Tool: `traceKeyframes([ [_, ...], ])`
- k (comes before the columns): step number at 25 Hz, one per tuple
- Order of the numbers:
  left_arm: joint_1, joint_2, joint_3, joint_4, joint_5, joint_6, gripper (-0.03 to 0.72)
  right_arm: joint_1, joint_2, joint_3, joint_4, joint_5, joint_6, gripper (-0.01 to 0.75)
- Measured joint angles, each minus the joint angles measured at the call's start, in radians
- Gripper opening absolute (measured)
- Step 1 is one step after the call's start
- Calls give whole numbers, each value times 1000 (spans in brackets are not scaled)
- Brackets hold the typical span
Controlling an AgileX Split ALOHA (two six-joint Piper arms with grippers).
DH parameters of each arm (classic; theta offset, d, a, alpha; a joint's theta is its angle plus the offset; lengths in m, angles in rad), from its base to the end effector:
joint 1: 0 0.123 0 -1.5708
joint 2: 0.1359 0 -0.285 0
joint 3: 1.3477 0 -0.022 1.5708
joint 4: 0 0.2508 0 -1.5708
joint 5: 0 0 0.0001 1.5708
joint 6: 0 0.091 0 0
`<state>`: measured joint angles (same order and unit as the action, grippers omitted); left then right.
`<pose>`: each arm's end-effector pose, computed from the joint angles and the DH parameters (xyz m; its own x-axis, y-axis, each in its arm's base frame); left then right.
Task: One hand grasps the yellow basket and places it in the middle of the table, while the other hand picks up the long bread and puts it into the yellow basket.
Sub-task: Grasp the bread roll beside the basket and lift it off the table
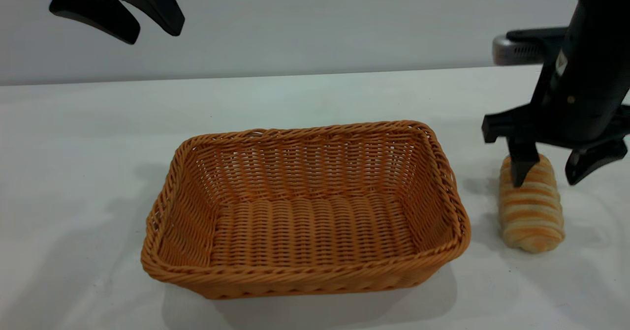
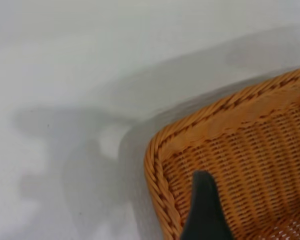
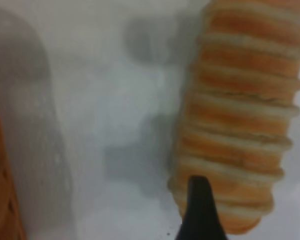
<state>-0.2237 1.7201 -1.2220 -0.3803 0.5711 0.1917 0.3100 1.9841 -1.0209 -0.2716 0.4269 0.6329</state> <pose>0.3575 -0.1001 0.2440 -0.8294 0.0557 -0.5559 0.2235 0.9450 -0.2388 0.3376 0.0975 0.1006 -0.9507 0.0870 -0.2978 0.0895 0.9960 0.0054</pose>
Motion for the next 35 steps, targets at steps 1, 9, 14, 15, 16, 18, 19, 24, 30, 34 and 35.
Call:
traceKeyframes([
  [1,0,0,0,0,3,0,571,0,10,0,2,-11,-1,591],
  [9,0,0,0,0,16,0,571,0,81,-23,18,-65,-23,591],
  [14,0,0,0,0,24,0,571,0,121,-45,19,-68,-27,591],
  [15,0,0,0,0,28,0,571,0,126,-47,19,-72,-29,591],
  [16,0,0,0,0,32,0,571,0,130,-48,19,-74,-33,591],
  [18,0,0,0,0,38,0,571,0,141,-49,19,-78,-45,591],
  [19,0,0,0,0,38,0,571,0,150,-50,18,-79,-49,591],
  [24,0,0,0,0,41,0,571,-1,193,-62,15,-81,-74,591],
  [30,0,0,0,0,41,0,571,-11,207,-71,14,-76,-75,455],
  [34,0,0,0,0,41,-1,571,-24,207,-71,-2,-70,-76,165],
  [35,0,0,0,0,41,-1,571,-24,207,-71,-15,-66,-76,101],
])
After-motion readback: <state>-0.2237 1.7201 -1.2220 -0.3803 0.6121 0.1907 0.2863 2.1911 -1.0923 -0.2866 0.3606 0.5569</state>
